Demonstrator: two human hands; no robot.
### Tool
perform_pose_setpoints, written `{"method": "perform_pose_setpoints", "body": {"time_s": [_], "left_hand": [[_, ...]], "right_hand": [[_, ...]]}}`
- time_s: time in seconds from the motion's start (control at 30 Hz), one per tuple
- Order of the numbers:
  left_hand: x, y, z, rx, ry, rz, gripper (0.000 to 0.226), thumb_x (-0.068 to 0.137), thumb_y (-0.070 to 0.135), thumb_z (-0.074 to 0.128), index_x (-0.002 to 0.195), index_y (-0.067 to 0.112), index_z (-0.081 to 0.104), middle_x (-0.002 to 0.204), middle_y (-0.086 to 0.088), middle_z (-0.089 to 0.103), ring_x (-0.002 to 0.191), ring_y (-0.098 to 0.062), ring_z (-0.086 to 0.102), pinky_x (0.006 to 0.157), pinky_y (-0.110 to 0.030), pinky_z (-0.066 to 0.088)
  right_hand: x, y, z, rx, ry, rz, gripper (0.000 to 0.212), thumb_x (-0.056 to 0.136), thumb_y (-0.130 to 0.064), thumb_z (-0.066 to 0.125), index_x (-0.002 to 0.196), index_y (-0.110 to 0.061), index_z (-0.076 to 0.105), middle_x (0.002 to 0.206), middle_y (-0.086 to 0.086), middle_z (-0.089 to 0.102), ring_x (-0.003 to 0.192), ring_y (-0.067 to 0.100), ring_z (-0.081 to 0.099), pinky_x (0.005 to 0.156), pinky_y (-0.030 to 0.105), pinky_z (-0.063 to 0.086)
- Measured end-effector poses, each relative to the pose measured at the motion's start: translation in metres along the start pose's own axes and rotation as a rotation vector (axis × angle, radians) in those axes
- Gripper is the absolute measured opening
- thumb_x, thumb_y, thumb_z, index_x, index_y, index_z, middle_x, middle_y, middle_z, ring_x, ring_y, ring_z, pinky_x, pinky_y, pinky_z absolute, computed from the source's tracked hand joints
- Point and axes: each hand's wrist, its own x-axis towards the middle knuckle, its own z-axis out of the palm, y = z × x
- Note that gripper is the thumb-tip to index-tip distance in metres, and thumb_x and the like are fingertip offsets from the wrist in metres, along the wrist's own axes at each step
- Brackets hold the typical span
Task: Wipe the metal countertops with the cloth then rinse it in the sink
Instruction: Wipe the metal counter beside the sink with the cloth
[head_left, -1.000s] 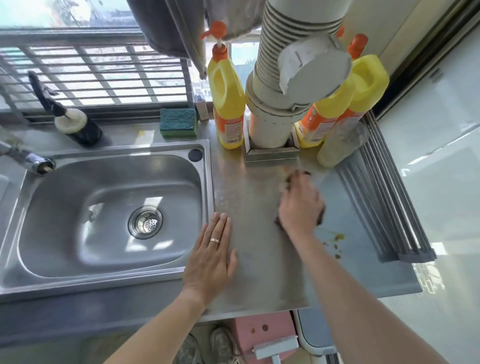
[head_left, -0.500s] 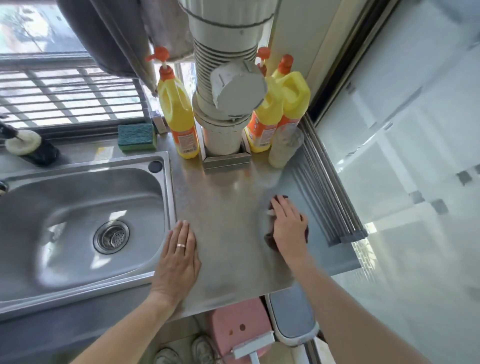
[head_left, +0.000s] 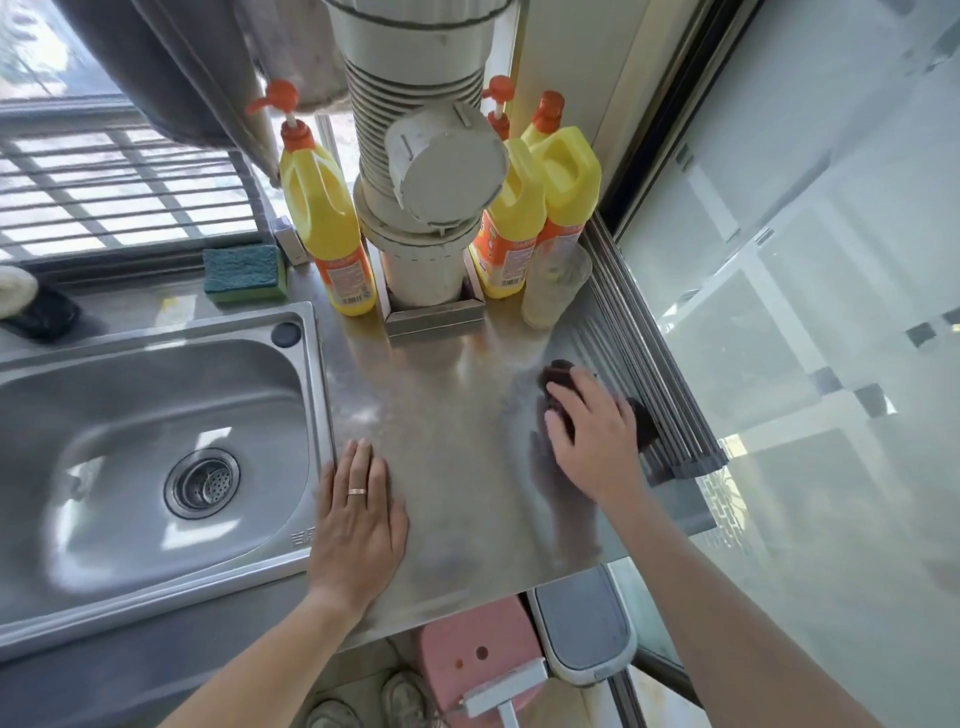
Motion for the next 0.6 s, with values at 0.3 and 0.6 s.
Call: {"method": "perform_pose_setpoints", "body": {"time_s": [0.3,0.6], "left_hand": [[0.003,0.003,-0.001,0.013,0.045,-0.014,0.055,0.096,0.032,0.042,0.139,-0.001,0.052,0.150,-0.020,0.047,0.147,-0.038,0.038,0.122,-0.056,0.026],[0.017,-0.013,-0.017,-0.076,0.036,0.035,0.045,0.092,0.028,0.041,0.121,0.003,0.066,0.131,-0.015,0.065,0.126,-0.036,0.059,0.111,-0.042,0.035]], "right_hand": [[0.045,-0.018,0.045,0.002,-0.054,0.100,0.053,0.099,-0.042,0.047,0.150,-0.026,0.046,0.162,0.000,0.039,0.150,0.021,0.035,0.118,0.044,0.031],[-0.019,-0.102,0.049,0.509,-0.174,-0.209,0.054,0.079,-0.003,0.060,0.126,-0.030,0.069,0.134,-0.010,0.066,0.126,0.007,0.060,0.100,0.046,0.047]]}}
